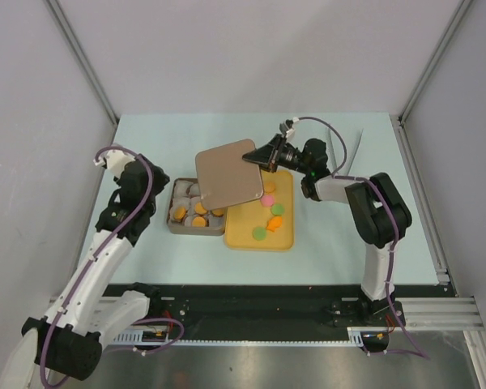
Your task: Pack the cookies
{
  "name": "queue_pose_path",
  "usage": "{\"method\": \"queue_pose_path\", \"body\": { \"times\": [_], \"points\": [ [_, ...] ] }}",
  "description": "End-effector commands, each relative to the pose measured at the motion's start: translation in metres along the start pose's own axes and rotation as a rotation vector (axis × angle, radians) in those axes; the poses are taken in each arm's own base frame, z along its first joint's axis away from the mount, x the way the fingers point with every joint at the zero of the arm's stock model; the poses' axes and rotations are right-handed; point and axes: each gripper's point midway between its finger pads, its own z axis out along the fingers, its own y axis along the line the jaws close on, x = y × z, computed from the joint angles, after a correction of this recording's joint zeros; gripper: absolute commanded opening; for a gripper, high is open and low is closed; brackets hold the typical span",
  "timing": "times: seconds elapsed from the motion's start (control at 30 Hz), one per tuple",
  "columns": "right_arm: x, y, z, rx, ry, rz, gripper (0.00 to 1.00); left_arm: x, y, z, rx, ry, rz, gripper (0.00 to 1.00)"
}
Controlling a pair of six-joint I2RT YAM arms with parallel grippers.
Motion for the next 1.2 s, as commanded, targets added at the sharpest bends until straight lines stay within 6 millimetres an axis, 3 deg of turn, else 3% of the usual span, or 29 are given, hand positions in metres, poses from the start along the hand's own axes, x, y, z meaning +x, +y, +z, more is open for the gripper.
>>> {"method": "queue_pose_path", "body": {
  "times": [0.0,0.17,0.43,0.9,1.17],
  "points": [
    [0.010,0.017,0.008,-0.122,-0.020,-0.020,0.00,-0.022,-0.007,-0.017,-0.024,-0.056,-0.091,0.55],
    [0.018,-0.006,0.014,-0.125,-0.069,0.040,0.00,-0.031,-0.018,-0.031,-0.012,-0.075,-0.073,0.61],
    [0.029,-0.041,0.019,-0.062,-0.141,0.092,0.00,-0.030,-0.016,-0.037,-0.026,-0.101,-0.044,0.62],
    [0.044,-0.089,0.024,-0.009,-0.229,0.153,0.00,-0.022,-0.023,-0.041,-0.005,-0.103,-0.009,0.61],
    [0.054,-0.106,0.026,0.024,-0.215,0.193,0.00,-0.017,-0.022,-0.041,0.000,-0.103,0.002,0.61]
  ]
}}
